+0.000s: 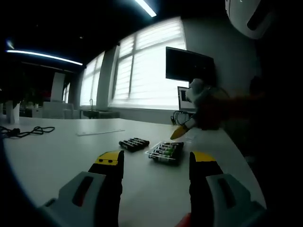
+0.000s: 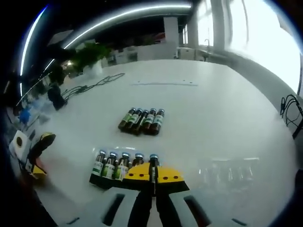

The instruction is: Grip medicine bottles put into box

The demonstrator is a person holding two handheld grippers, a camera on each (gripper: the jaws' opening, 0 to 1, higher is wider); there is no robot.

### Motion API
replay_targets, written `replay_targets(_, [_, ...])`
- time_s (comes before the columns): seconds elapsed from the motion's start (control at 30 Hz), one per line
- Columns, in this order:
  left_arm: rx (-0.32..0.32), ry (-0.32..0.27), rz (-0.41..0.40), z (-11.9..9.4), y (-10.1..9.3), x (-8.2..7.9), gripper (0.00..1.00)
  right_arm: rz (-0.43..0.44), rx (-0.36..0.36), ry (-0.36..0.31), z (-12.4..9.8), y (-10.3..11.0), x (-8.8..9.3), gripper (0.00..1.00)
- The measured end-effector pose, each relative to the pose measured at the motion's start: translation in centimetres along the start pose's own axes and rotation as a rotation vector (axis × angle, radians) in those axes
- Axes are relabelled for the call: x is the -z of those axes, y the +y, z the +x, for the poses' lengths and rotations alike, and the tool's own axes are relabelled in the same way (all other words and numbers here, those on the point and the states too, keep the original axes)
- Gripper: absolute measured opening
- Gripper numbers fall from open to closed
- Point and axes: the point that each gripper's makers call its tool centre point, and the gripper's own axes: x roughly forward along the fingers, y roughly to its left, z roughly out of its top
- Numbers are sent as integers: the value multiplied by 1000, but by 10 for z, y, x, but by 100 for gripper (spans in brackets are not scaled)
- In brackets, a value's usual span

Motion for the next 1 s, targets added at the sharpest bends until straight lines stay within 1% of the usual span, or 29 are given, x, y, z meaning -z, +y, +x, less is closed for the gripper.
replay_targets(0.3, [0, 3, 0, 0, 0, 1, 48, -9, -5, 24, -1, 2, 11, 0])
replay_targets(0.43, [1, 4, 1, 0, 0, 1, 48, 14, -3, 19, -1, -1, 12, 0])
replay_targets(0.8, [1, 4, -1, 0, 1, 1, 48, 13, 2, 11, -4, 1, 16, 0])
replay_targets(0.83, [1, 4, 0, 0, 1, 2, 48, 53, 27, 22, -3, 0, 20, 0])
replay_targets(0.87, [2, 5, 0, 0, 1, 2, 48, 15, 11, 31, -5, 1, 22, 0])
replay_targets(0.9, [2, 5, 0, 0, 1, 2, 48, 10, 11, 13, -5, 1, 19, 0])
replay_targets(1.0, [2, 5, 1, 0, 1, 2, 48, 0, 17, 4, -4, 1, 18, 0])
